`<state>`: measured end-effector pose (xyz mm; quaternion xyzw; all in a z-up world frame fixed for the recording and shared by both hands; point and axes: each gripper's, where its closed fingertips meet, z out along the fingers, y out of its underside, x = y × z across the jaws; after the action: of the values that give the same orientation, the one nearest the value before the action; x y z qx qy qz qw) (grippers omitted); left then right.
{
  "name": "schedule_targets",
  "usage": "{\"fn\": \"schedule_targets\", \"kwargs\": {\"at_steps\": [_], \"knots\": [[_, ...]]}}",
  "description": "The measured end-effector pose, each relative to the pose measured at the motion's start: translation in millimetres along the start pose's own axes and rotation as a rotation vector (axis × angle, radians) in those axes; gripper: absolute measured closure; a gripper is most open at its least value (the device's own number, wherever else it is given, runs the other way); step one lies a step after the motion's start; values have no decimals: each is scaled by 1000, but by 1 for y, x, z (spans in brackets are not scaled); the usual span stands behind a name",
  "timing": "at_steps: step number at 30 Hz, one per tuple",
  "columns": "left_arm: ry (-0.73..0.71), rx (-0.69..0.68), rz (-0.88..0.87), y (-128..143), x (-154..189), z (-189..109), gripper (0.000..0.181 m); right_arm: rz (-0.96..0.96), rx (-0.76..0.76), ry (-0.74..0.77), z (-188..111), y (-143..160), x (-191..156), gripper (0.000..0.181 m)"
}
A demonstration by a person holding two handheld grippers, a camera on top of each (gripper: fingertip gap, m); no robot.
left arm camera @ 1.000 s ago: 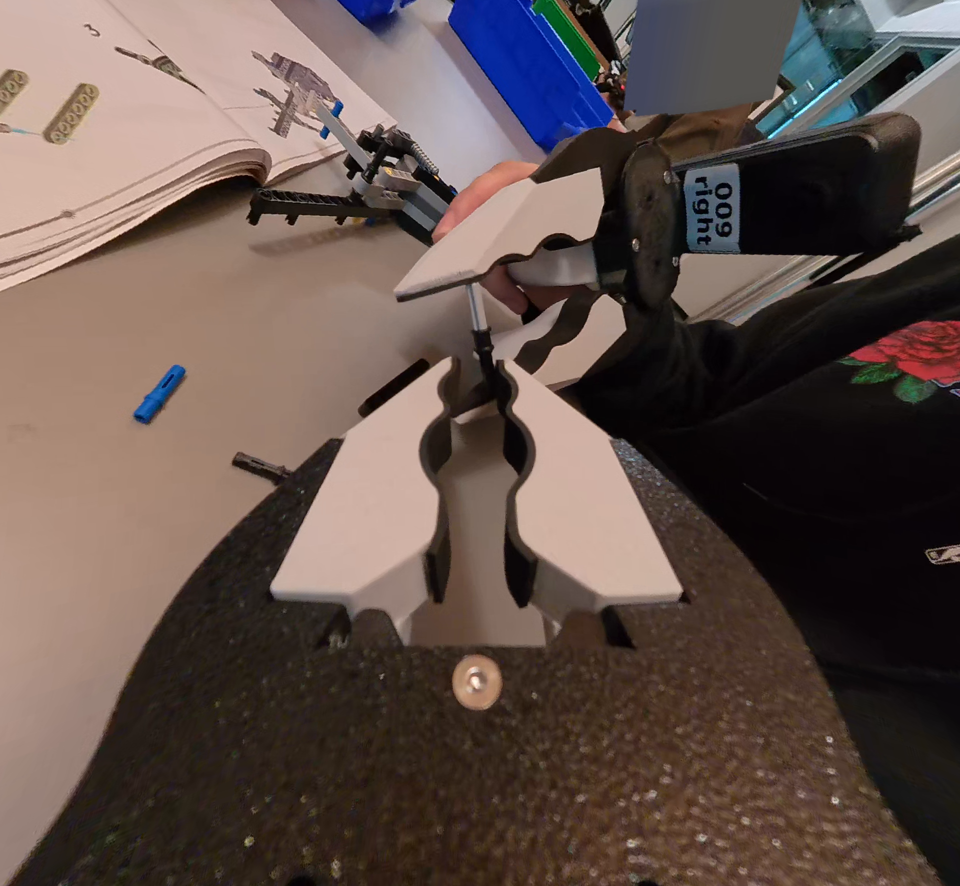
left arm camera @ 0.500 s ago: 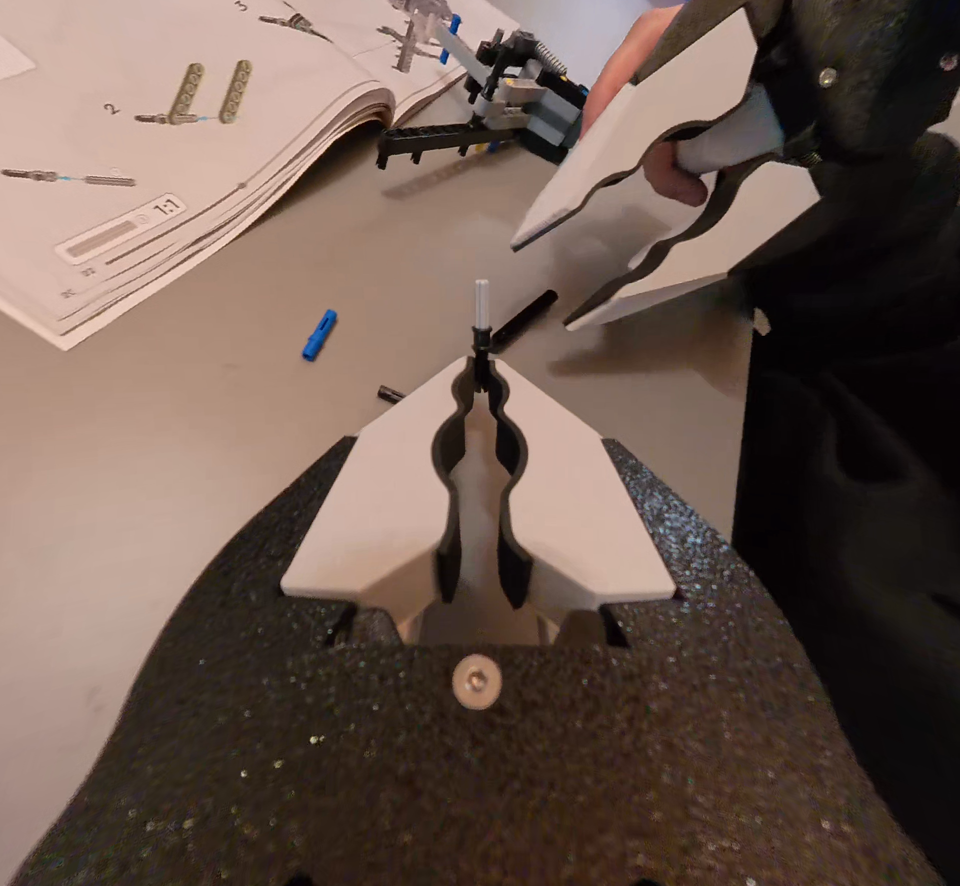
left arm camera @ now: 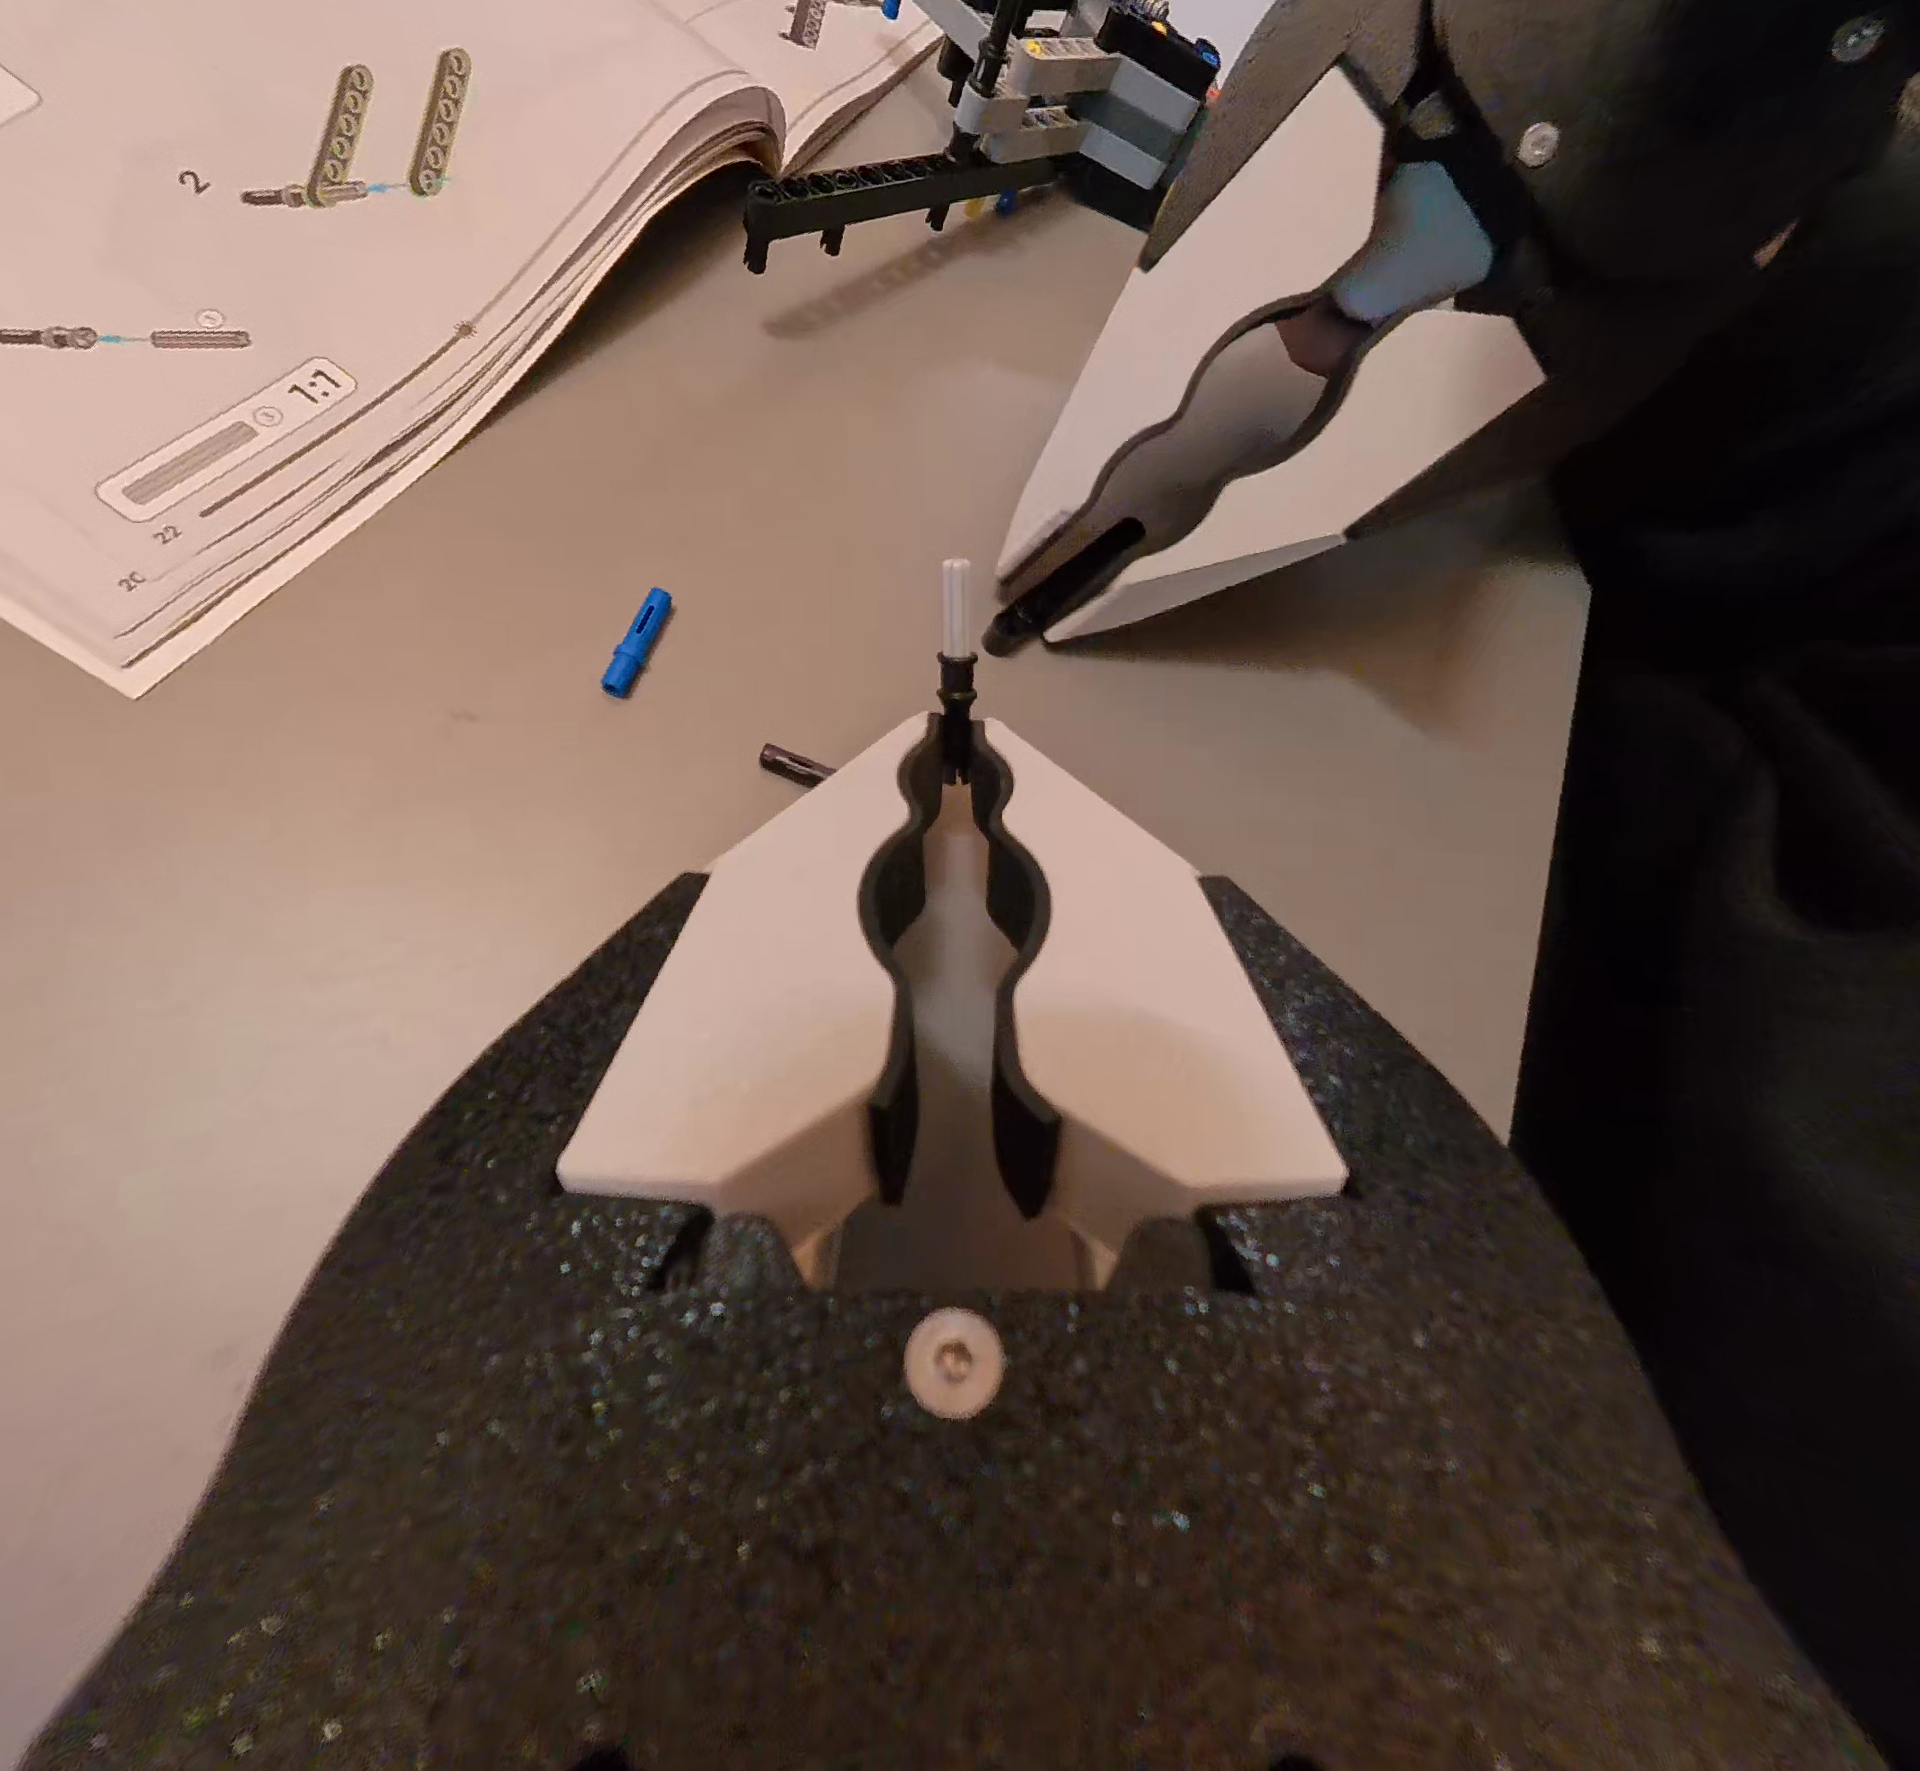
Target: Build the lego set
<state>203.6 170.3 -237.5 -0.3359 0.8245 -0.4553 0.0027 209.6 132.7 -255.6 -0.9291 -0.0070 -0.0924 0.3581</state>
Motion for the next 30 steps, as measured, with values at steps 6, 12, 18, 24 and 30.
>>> {"fn": "schedule_targets", "kwargs": {"at_steps": [6,12,18,24,30], "knots": [[-34,-13,62,0,0,0,179,9,21,-40,2,-2,-3,176],[-134,104,129,-23,-10,-11,179,118,374,42,-24,-51,18,177],[-325,170,303,-39,-25,-26,179,271,678,8,-46,-77,29,177],[-425,186,493,-46,-25,-25,179,293,756,36,-55,-81,37,176],[-546,152,679,-52,-23,-26,179,278,755,51,-53,-80,36,176]]}}
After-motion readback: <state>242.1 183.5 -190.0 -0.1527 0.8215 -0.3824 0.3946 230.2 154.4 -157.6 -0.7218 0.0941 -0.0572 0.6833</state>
